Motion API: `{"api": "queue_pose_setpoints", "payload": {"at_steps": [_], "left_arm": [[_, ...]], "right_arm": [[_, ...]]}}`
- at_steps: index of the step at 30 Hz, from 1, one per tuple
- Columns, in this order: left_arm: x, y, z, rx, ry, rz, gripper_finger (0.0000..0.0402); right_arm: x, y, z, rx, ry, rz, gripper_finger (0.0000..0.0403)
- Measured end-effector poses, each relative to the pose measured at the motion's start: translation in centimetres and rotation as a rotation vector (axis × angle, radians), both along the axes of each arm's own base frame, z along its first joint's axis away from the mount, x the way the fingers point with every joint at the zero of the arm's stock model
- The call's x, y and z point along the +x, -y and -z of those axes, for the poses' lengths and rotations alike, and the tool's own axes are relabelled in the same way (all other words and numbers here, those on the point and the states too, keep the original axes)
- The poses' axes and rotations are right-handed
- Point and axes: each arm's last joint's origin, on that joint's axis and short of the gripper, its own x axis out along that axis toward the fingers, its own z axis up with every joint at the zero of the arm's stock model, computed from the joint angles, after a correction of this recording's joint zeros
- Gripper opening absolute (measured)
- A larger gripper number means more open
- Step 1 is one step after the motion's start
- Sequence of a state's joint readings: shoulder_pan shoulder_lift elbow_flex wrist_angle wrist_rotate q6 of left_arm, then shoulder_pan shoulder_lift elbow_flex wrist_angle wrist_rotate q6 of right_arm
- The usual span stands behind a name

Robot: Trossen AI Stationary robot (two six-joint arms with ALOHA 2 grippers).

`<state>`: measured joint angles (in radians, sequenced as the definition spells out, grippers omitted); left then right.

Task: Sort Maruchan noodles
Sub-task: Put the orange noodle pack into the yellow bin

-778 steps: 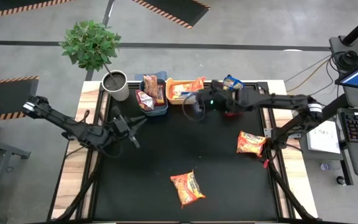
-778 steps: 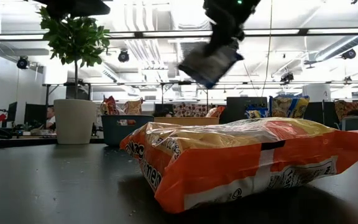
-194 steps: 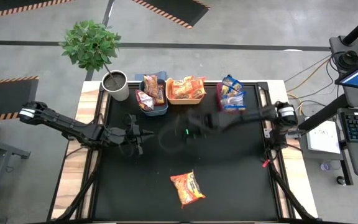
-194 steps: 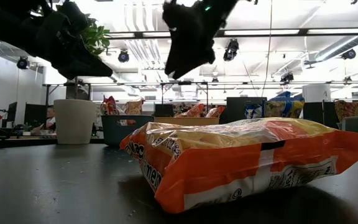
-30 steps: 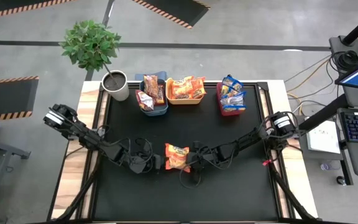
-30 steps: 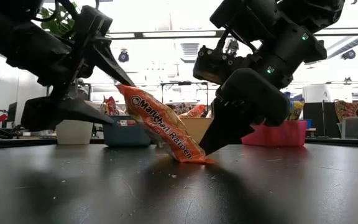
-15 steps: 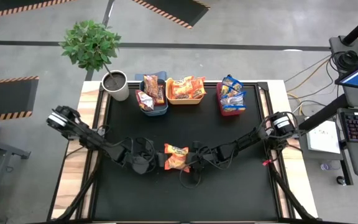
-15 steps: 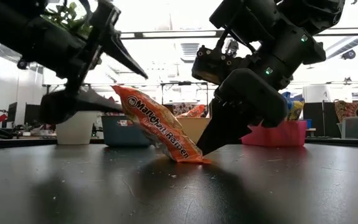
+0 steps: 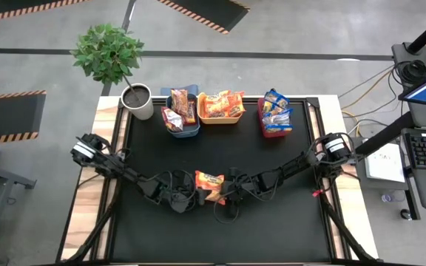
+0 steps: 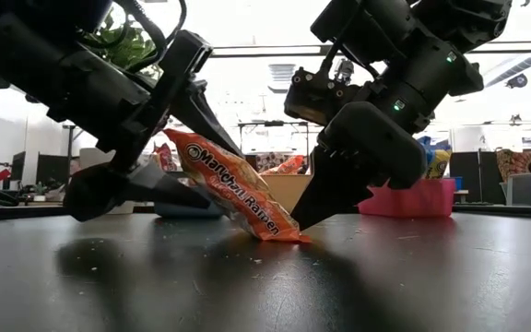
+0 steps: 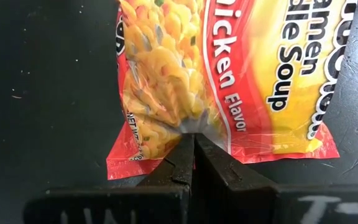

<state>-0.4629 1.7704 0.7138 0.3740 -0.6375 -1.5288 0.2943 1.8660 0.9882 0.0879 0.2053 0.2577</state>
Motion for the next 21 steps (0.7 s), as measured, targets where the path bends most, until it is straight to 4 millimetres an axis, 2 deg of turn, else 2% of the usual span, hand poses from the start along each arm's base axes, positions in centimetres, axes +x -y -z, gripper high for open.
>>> {"api": "queue_pose_setpoints", "payload": {"at_steps": [12, 17, 21], "left_arm": [[0.0, 0.0, -0.1, -0.002, 0.002, 0.001, 0.0143], [0.2, 0.1, -0.4, 0.014, 0.006, 0.014, 0.0096], [0.2, 0.1, -0.5, 0.03, 0.002, 0.027, 0.0078]], "right_arm": [[-0.3, 0.0, -1.2, -0.01, 0.015, -0.024, 0.0021], [-0.5, 0.0, -2.9, -0.004, 0.059, -0.03, 0.0049], [-0.9, 0.2, -4.4, -0.019, 0.074, -0.04, 0.0073]]}}
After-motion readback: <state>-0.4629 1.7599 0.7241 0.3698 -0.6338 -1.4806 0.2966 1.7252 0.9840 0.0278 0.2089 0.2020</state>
